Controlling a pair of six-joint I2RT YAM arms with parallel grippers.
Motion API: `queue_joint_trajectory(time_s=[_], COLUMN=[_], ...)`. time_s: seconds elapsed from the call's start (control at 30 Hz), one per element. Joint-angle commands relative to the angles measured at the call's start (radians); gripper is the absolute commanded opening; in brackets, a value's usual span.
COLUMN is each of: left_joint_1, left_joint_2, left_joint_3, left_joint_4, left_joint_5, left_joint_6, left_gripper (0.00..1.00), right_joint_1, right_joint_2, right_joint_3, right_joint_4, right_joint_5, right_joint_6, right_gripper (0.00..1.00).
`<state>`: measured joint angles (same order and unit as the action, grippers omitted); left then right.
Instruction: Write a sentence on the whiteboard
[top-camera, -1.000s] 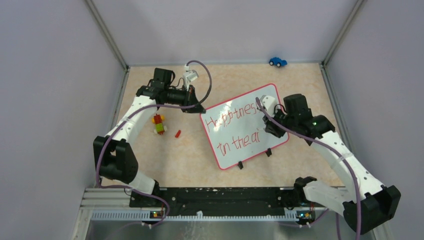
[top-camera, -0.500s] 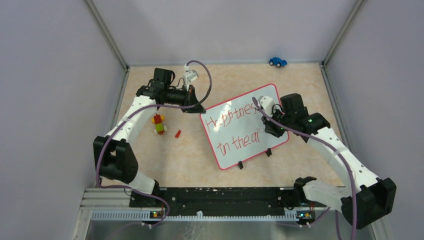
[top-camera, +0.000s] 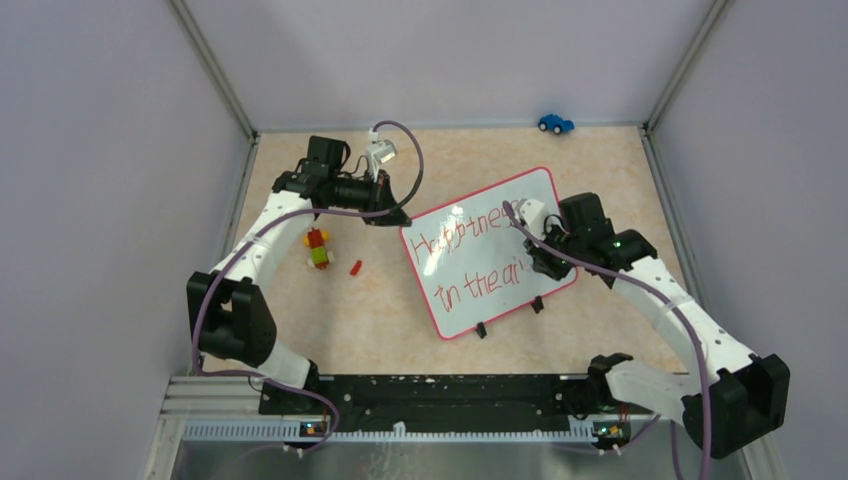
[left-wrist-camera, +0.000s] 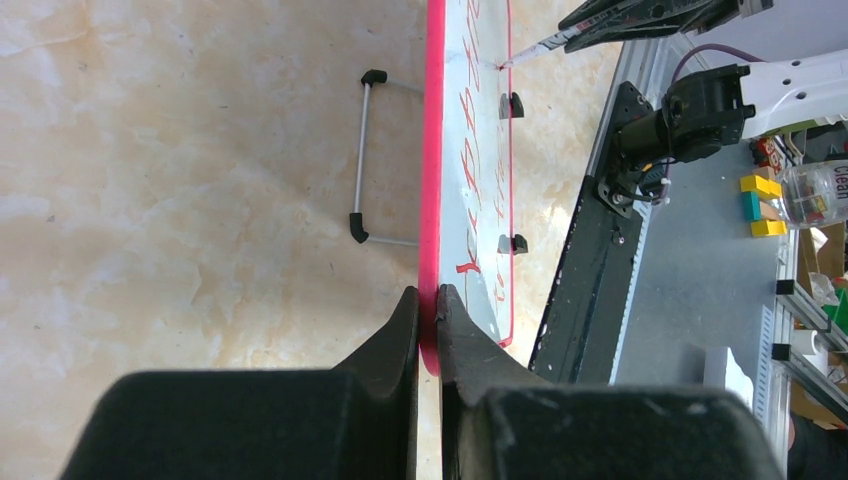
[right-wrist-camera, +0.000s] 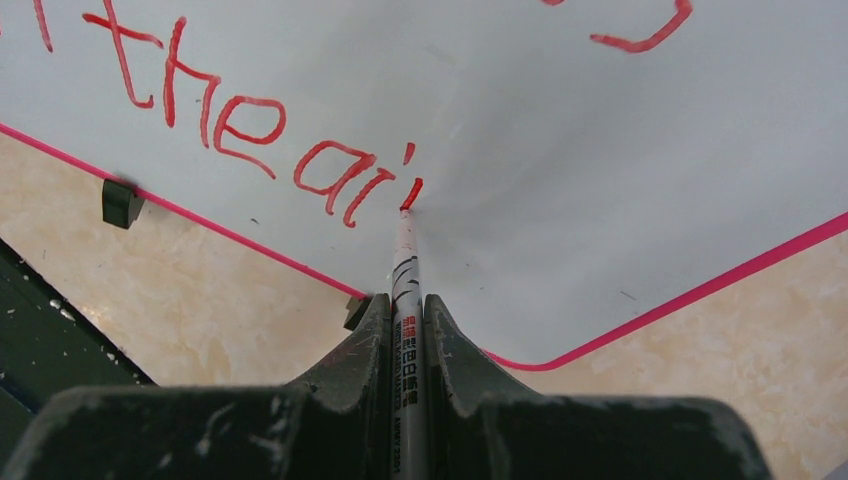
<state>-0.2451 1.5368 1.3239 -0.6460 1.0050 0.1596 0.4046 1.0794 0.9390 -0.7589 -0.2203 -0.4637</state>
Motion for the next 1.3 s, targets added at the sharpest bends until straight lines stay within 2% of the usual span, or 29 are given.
queue_joint_trajectory(time_s=[0.0,0.33,1.27], left_joint_1=[-0.039,-0.039,-0.039], left_joint_2=[0.046,0.046,0.037], left_joint_3=[-0.033,-0.038,-0.047], left_joint_4=[-0.069,-0.067,-0.070], left_joint_5=[-0.033,-0.032,-0.036], left_joint_6=[0.043,0.042,0.052], left_gripper=[0.00,0.00,0.00], right_joint_1=[-0.012,-0.012,-0.012], right_joint_2=[-0.012,-0.002,0.037], right_joint_3=[-0.040,-0.047,0.068], right_joint_4=[0.002,-0.018,0.037], right_joint_5=[0.031,-0.011,0.009], right_joint_6=[-0.018,-0.036,0.010], right_gripper=[0.00,0.00,0.00])
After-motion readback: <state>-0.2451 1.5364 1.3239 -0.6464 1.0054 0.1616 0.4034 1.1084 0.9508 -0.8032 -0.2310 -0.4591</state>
